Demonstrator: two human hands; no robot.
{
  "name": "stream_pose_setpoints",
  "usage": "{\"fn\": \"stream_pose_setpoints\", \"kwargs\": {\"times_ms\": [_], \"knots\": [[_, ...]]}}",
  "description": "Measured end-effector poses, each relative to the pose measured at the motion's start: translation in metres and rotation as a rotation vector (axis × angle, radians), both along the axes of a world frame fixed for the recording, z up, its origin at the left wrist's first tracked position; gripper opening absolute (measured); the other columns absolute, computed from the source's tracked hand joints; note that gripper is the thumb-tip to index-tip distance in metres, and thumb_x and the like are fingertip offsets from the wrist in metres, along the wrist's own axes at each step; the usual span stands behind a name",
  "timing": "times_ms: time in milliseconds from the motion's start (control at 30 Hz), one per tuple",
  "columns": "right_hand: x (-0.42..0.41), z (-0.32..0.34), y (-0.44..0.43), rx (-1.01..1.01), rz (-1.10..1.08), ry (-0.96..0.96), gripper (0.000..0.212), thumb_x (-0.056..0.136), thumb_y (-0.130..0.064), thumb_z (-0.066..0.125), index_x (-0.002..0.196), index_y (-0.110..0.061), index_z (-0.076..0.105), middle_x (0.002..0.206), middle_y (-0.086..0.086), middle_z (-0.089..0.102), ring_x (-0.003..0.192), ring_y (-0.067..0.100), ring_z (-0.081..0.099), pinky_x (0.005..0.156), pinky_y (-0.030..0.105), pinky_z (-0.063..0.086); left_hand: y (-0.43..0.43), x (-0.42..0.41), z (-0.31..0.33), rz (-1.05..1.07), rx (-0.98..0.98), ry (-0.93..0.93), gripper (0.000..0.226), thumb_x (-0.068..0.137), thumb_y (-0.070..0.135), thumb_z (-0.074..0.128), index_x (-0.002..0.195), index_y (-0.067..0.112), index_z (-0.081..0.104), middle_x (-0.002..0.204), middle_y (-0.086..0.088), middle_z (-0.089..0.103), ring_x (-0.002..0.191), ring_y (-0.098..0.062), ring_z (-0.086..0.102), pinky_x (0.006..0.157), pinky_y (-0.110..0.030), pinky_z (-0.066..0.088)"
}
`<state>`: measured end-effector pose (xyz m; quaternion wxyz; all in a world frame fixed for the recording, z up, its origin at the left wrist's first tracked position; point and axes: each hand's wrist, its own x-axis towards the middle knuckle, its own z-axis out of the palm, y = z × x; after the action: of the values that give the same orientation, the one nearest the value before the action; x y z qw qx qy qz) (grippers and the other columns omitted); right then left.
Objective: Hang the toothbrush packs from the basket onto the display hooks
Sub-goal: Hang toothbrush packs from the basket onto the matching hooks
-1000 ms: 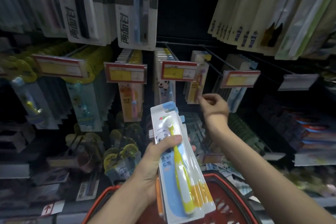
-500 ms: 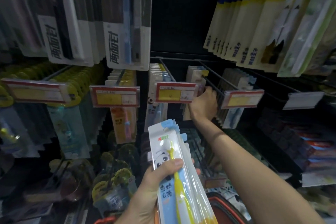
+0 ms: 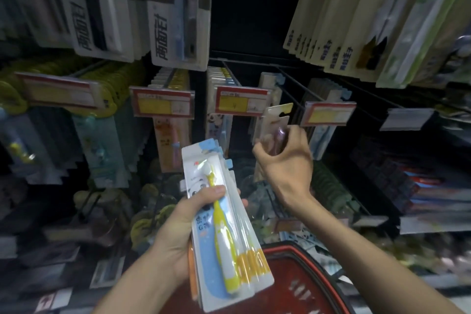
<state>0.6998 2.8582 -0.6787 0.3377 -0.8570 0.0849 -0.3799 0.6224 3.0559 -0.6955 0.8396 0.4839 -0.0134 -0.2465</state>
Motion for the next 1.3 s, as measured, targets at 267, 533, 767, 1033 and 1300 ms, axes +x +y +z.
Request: {"fn": "stream_pose_setpoints", "kwargs": {"times_ms": [267,533,767,1033,1300], "knots": [[-0.088,-0.059,-0.009,-0.061,0.325,-0.02,0.045,0.085,-0.034,0.08,0.114,-0.008,0.057,0.103,0.003,0.054,0.092,0.018,0.055,0.081,0.033,0.05,0.027,-0.03,0.007,0.128,-0.125,0.123,0.034,0.08,0.017,0.074,0.111,0.004,0.071,0.092,-0.018,0.073,0.077,-0.03,0.073,0.083,-0.048,0.062],[-0.186,-0.17,0.025,-0.406,0.887,0.565,0.038,0.073,-0.038,0.074,0.101,-0.025,0.051,0.096,-0.009,0.049,0.085,0.015,0.054,0.068,0.032,0.046,0.064,-0.047,-0.019,0.243,-0.092,0.147,0.028,0.088,0.015,0.067,0.115,0.006,0.065,0.104,-0.02,0.067,0.096,-0.037,0.067,0.088,-0.051,0.061],[-0.186,-0.316,0.067,-0.704,0.888,1.159,0.062,0.08,-0.062,0.066,0.12,-0.015,0.056,0.121,0.01,0.057,0.11,0.034,0.059,0.087,0.043,0.053,0.072,-0.058,-0.032,0.241,-0.109,0.183,0.021,0.093,0.013,0.063,0.113,0.008,0.057,0.094,-0.019,0.061,0.074,-0.025,0.067,0.07,-0.035,0.06],[-0.197,-0.338,0.087,-0.86,0.919,1.237,0.069,0.092,-0.045,0.062,0.149,-0.011,0.041,0.146,0.018,0.044,0.135,0.04,0.046,0.108,0.047,0.043,0.075,-0.056,-0.039,0.26,-0.091,0.181,0.031,0.082,0.015,0.069,0.112,0.008,0.063,0.092,-0.016,0.067,0.078,-0.025,0.073,0.072,-0.035,0.062],[-0.196,-0.316,0.054,-0.808,0.987,1.207,0.039,0.097,-0.029,0.058,0.133,-0.014,0.06,0.132,0.015,0.056,0.125,0.036,0.055,0.092,0.044,0.053,0.057,-0.063,-0.049,0.201,0.043,0.223,0.035,0.091,0.014,0.064,0.125,0.006,0.063,0.09,-0.017,0.071,0.072,-0.023,0.074,0.065,-0.033,0.064]]}}
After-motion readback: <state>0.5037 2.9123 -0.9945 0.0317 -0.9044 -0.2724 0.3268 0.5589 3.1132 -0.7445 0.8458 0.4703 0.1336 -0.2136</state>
